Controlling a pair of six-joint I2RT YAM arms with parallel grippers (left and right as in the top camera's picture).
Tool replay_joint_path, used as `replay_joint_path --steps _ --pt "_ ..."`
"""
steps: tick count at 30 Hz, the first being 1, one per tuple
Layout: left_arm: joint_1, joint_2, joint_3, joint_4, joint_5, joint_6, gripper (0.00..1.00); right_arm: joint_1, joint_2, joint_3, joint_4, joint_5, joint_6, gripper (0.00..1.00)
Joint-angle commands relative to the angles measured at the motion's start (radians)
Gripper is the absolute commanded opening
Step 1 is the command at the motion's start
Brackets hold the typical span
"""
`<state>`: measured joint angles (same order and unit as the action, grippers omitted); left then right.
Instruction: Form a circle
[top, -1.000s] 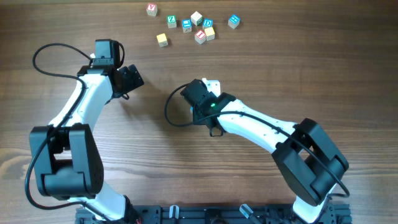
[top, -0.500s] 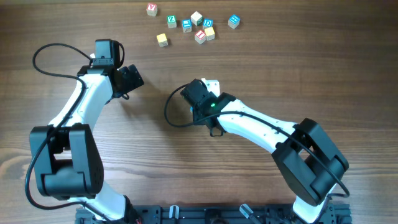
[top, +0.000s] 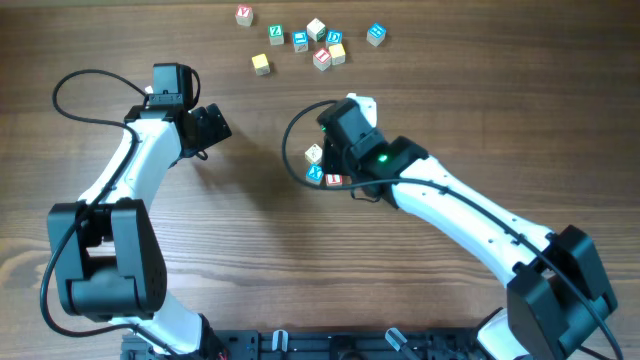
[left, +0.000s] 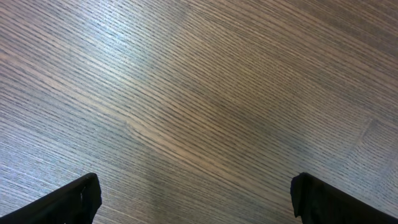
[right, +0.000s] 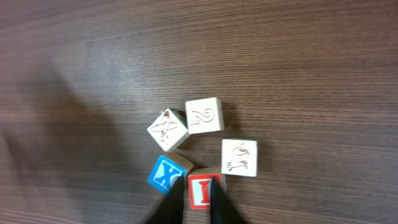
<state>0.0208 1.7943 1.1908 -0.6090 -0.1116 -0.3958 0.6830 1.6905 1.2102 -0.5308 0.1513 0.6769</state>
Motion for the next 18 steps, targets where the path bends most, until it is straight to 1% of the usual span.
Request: replay_joint_path --steps 1,5,8,9,10,14,18 --pt "0.005 -0.016 0.008 0.000 -0.010 -0.009 1.00 -0.011 0.011 0.001 -0.008 -0.052 -0.021 0.04" --pt "0.005 -0.016 0.008 0.000 -0.010 -0.009 1.00 -0.019 0.014 -0.008 -0.025 0.029 -0.022 0.04" --pt "0.005 -0.016 0.008 0.000 -0.010 -0.009 1.00 -0.060 0.014 -0.008 -0.039 0.031 -0.027 0.04" --pt "0.005 -0.016 0.008 0.000 -0.010 -0.009 1.00 -0.086 0.014 -0.008 -0.040 0.023 -0.057 0.04" --pt "0.005 -0.016 0.008 0.000 -0.010 -0.009 1.00 -0.139 0.014 -0.008 -0.040 -0.011 -0.092 0.04" --pt "0.005 -0.016 0.008 0.000 -0.010 -0.009 1.00 -0.315 0.014 -0.008 -0.039 -0.117 -0.128 0.04" --pt "0.005 -0.016 0.008 0.000 -0.010 -0.009 1.00 -0.462 0.014 -0.008 -0.058 -0.132 -0.146 0.04"
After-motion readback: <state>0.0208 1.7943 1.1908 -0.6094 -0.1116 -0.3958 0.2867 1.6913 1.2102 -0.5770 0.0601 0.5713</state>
